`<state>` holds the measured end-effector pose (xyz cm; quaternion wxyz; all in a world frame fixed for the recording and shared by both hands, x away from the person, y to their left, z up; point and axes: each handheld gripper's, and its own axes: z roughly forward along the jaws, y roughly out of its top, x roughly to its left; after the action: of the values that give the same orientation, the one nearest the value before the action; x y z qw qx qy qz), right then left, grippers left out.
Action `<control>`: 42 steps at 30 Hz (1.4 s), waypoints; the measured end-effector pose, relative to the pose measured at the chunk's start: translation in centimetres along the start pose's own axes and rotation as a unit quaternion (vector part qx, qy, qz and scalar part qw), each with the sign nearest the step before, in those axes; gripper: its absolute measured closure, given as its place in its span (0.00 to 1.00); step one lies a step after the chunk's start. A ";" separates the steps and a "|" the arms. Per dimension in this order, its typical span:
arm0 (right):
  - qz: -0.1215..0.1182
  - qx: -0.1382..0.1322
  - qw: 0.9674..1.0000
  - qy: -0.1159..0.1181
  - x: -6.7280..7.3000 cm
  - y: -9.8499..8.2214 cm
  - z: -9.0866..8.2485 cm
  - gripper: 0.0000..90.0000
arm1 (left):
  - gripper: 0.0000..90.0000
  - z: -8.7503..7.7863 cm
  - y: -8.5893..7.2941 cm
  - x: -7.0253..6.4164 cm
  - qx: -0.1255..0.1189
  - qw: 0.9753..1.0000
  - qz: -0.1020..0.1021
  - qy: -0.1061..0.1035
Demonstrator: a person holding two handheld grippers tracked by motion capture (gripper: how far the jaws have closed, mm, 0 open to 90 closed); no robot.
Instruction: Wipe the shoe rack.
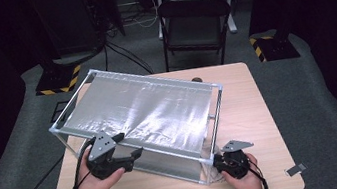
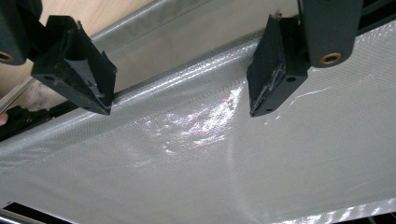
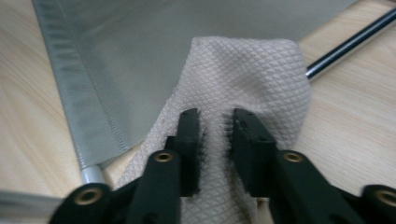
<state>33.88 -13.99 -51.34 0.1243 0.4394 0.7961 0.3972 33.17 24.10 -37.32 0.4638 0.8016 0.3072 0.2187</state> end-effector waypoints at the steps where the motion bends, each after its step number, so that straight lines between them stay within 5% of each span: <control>1: -0.004 0.000 1.000 -0.004 0.1 0.1 0.2 0.72 | 0.26 0.0 0.0 0.0 0.000 1.000 0.000 0.000; 5: -0.016 -0.007 0.999 -0.031 0.3 0.2 0.7 0.68 | 0.27 0.0 0.0 0.0 0.000 1.000 0.002 0.002; 7: -0.028 -0.009 0.999 -0.028 -0.2 0.3 0.8 0.67 | 0.28 0.0 0.0 0.0 -0.001 1.000 0.004 0.004; 18: 0.002 -0.008 0.999 -0.037 -2.7 1.8 2.0 0.61 | 0.31 -0.1 -0.1 0.0 -0.002 1.000 0.004 0.003; 29: 0.006 -0.006 0.999 -0.034 -1.0 0.5 1.3 0.61 | 0.38 -0.9 0.7 0.2 -0.023 0.997 -0.068 -0.003; 35: 0.005 -0.005 0.999 -0.036 -0.9 0.5 1.3 0.61 | 0.30 0.1 1.3 0.3 0.010 0.997 -0.073 0.034; 37: -0.002 -0.001 0.999 -0.033 -0.9 0.5 1.2 0.61 | 0.29 0.4 1.1 0.4 0.008 0.997 -0.079 0.021; 42: -0.019 0.004 0.999 -0.030 -0.7 0.7 1.2 0.56 | 0.31 0.8 0.6 0.4 0.002 0.996 -0.083 0.026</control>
<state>35.29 -13.71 -51.71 0.1542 0.4367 0.8017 0.3779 34.17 23.66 -37.11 0.4707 0.7683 0.3850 0.1999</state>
